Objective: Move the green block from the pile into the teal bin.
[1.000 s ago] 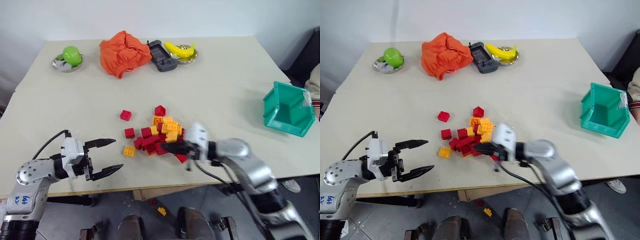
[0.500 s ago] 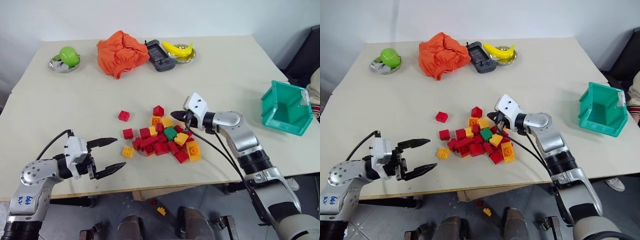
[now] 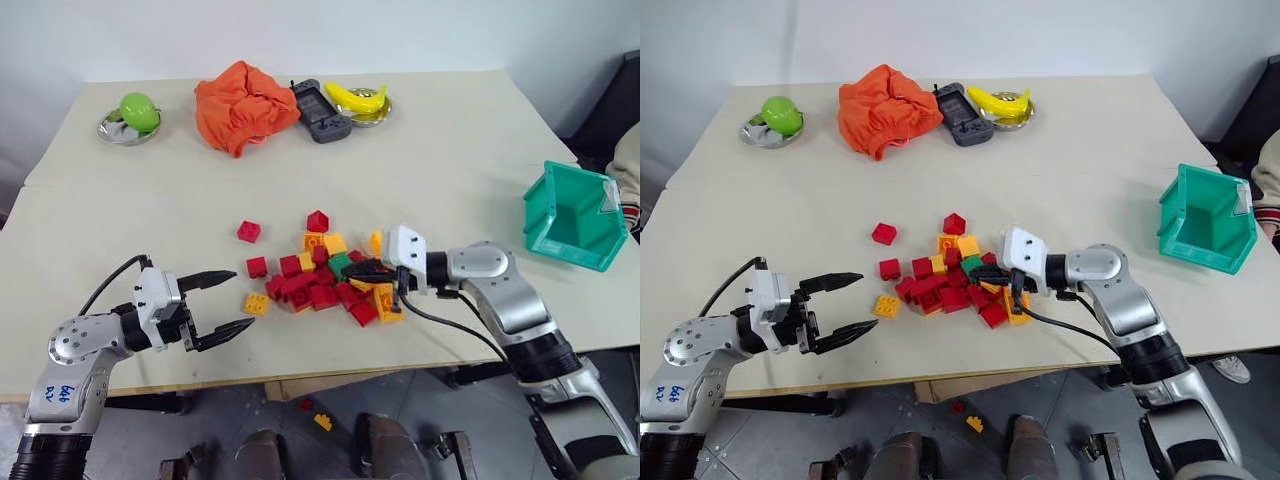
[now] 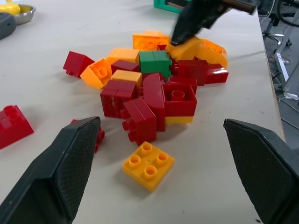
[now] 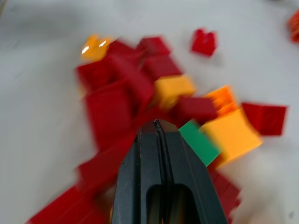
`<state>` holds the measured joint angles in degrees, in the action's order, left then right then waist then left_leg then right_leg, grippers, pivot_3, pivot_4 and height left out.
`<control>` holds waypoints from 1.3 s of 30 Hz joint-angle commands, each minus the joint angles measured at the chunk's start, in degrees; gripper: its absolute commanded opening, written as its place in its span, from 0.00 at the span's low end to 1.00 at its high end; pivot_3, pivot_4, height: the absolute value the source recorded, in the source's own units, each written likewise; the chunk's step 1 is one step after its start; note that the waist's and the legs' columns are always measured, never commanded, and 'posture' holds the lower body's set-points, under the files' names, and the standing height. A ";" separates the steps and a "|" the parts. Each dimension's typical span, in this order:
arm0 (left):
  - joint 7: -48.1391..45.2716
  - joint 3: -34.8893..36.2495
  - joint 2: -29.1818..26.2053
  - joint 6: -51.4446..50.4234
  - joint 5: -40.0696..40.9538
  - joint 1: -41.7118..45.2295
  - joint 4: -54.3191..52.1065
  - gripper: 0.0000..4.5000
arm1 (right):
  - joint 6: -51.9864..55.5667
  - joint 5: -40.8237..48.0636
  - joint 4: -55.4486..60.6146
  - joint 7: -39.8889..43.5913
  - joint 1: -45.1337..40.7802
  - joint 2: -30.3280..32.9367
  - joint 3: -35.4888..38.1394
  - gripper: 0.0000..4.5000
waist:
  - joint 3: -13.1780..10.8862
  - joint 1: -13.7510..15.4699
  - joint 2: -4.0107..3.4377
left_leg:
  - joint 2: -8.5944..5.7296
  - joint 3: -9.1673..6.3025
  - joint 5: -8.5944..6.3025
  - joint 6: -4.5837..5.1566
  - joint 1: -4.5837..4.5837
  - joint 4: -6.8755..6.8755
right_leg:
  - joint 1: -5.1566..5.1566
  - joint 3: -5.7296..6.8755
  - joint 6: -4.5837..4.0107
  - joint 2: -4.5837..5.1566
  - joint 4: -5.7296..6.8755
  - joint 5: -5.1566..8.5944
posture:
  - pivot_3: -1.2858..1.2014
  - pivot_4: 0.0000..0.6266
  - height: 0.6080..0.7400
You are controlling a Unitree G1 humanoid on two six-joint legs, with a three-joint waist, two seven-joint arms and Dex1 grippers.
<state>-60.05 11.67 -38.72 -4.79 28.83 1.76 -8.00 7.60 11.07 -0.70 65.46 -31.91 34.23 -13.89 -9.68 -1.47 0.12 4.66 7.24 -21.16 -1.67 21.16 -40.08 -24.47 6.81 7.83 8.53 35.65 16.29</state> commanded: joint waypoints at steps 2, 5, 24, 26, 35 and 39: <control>-0.45 -0.05 0.16 1.06 -0.33 0.74 0.27 1.00 | -3.34 -2.02 -0.40 1.07 1.80 4.52 2.16 0.00 | 0.00 -0.01 0.01 | 0.00 0.00 0.00 0.00 -0.02 0.01 | 0.00 0.00 0.00 0.00 0.00 0.00 | 0.52 0.24 1.00; -0.45 -0.34 0.14 1.04 -0.49 1.50 0.85 1.00 | -3.91 -1.35 -1.78 1.69 3.18 8.08 5.10 0.00 | 0.00 -0.03 0.01 | 0.00 0.01 0.00 0.00 -0.01 0.01 | 0.00 0.00 0.00 0.00 -0.01 0.00 | 0.52 0.24 1.00; -0.75 2.59 0.42 2.69 0.04 0.00 4.49 1.00 | 10.05 19.01 14.21 -3.06 21.54 12.15 23.81 0.50 | -0.01 -0.10 0.03 | 0.03 0.02 0.00 0.00 -0.08 0.00 | 0.03 -0.05 0.00 -0.01 0.01 0.00 | 0.52 0.24 1.00; -0.57 2.25 0.75 2.68 0.03 0.62 4.52 1.00 | 17.67 20.56 20.08 -7.63 18.81 10.20 19.73 0.64 | -0.01 -0.11 0.02 | 0.03 0.02 0.01 -0.01 -0.10 0.00 | 0.03 -0.06 0.00 -0.01 0.04 0.00 | 0.52 0.24 1.00; -0.90 0.59 1.12 1.64 0.09 1.43 2.08 1.00 | 45.35 13.87 24.78 -30.51 2.12 -0.09 2.06 0.94 | 0.00 0.05 0.04 | 0.02 -0.01 0.00 0.01 0.01 -0.03 | -0.04 -0.04 -0.02 0.00 0.08 -0.01 | 0.52 0.24 1.00; 0.16 0.46 1.82 1.53 0.14 1.89 1.26 1.00 | 48.86 11.59 22.08 -34.29 -0.79 -3.93 -0.59 0.94 | 0.02 0.38 0.06 | 0.00 -0.01 -0.02 0.04 0.07 0.01 | -0.06 0.02 -0.03 0.00 -0.01 0.00 | 0.52 0.24 1.00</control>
<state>-60.17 11.84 -36.83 -3.33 28.21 3.61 -4.54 55.44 23.23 20.87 32.45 -31.77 30.89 -14.30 -9.66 -1.09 0.18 4.66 7.24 -21.18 -1.64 21.22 -40.06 -24.53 6.83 7.80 8.52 35.64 16.29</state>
